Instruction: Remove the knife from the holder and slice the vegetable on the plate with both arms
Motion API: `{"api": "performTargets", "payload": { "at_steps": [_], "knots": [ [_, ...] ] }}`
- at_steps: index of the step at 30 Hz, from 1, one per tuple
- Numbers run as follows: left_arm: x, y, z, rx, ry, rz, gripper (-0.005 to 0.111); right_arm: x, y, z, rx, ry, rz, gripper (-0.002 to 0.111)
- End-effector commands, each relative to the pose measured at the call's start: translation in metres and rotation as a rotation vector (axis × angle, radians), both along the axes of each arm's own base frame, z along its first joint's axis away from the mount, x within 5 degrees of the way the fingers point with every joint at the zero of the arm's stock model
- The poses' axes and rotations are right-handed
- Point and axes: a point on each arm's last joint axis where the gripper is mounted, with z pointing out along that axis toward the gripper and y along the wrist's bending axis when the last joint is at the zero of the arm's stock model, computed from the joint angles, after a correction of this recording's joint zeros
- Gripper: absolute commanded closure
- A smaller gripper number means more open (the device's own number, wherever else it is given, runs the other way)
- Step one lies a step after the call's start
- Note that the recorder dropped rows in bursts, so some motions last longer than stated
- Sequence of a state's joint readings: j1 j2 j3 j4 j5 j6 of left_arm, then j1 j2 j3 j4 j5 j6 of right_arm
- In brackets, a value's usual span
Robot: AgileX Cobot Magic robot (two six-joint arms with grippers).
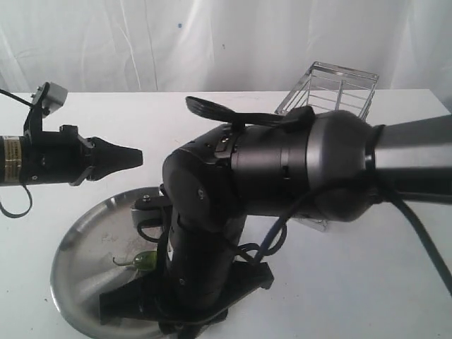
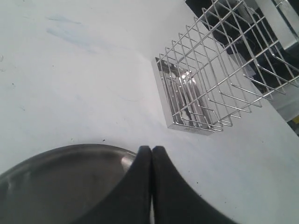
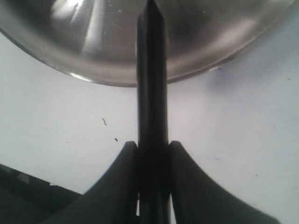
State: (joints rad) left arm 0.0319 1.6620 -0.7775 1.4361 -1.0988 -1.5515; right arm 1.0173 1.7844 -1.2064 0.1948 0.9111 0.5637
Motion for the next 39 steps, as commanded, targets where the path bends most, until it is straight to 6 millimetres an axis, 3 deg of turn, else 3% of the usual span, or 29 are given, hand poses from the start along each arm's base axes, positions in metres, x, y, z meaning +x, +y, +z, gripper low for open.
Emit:
{"api": "performTargets", "payload": {
  "at_steps": [1, 6, 12, 25, 39],
  "knots": [
    [-0.004, -0.012, -0.002, 0.062, -0.007, -0.045, 0.107, 0.004, 0.003, -0.007, 0.004, 0.015, 0.011, 0.108],
    [-0.005, -0.022, -0.008, 0.139, 0.0, -0.051, 0.107, 0.005, 0.004, -0.02, -0.034, 0.041, 0.012, 0.108],
    [-0.004, -0.022, -0.013, 0.172, 0.003, -0.053, 0.107, 0.007, 0.006, -0.021, -0.011, 0.018, 0.009, 0.108],
    [0.003, -0.023, -0.065, 0.161, 0.184, -0.064, 0.107, 0.008, 0.01, -0.033, -0.024, 0.04, 0.024, 0.108],
    [-0.002, -0.042, -0.076, 0.153, 0.211, -0.117, 0.107, 0.008, 0.013, -0.041, -0.009, 0.054, 0.027, 0.108]
  ]
}}
